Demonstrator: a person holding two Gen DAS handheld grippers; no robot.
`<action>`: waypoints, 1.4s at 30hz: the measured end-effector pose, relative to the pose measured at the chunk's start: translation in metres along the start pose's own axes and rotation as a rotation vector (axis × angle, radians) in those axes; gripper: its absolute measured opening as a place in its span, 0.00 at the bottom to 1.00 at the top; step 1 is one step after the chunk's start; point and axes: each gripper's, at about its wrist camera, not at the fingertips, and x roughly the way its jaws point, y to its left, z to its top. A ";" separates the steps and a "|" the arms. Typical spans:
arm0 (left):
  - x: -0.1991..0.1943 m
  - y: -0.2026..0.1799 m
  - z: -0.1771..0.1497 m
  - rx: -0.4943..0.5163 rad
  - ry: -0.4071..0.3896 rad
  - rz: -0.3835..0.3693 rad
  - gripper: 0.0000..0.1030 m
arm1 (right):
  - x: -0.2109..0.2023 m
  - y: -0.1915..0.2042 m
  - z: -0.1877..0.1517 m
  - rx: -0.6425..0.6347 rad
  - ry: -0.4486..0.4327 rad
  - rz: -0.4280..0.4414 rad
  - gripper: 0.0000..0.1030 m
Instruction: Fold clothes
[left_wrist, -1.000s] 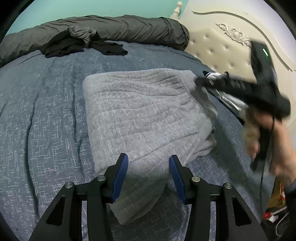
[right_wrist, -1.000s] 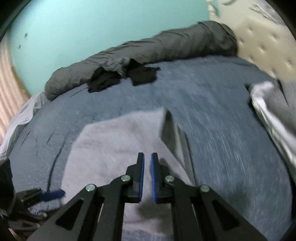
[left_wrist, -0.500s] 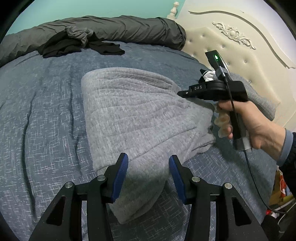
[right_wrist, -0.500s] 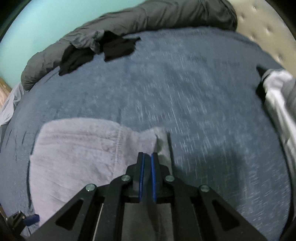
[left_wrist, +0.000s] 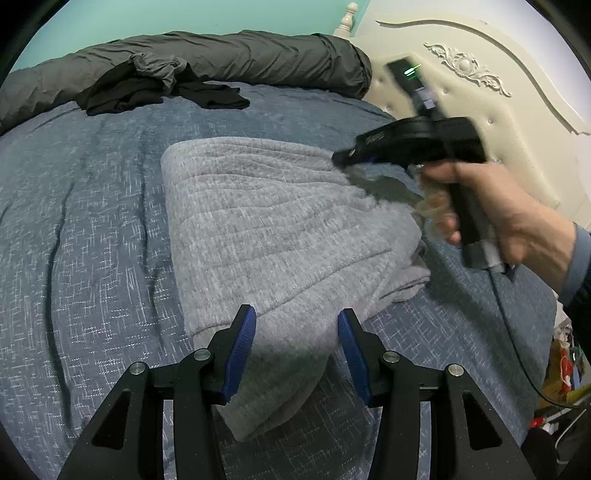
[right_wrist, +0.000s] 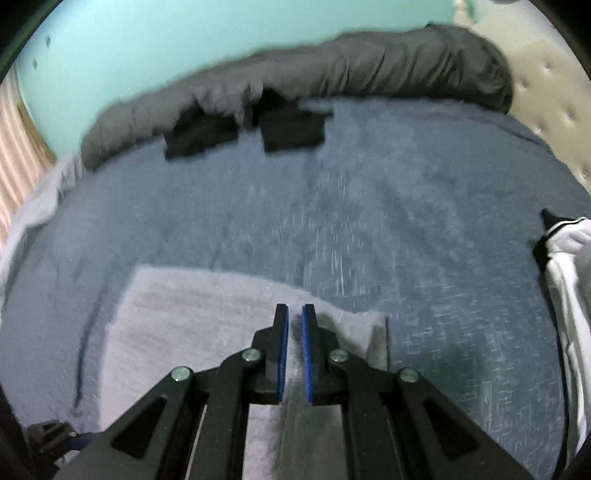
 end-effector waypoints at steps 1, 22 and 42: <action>0.000 0.000 0.000 0.001 0.001 -0.001 0.49 | 0.009 -0.005 -0.001 0.019 0.031 -0.003 0.05; -0.033 0.009 -0.001 -0.038 -0.028 0.007 0.49 | -0.059 0.005 -0.071 0.095 -0.038 0.033 0.04; -0.131 0.087 -0.076 -0.209 -0.077 0.072 0.49 | -0.075 0.120 -0.171 0.256 0.064 0.260 0.56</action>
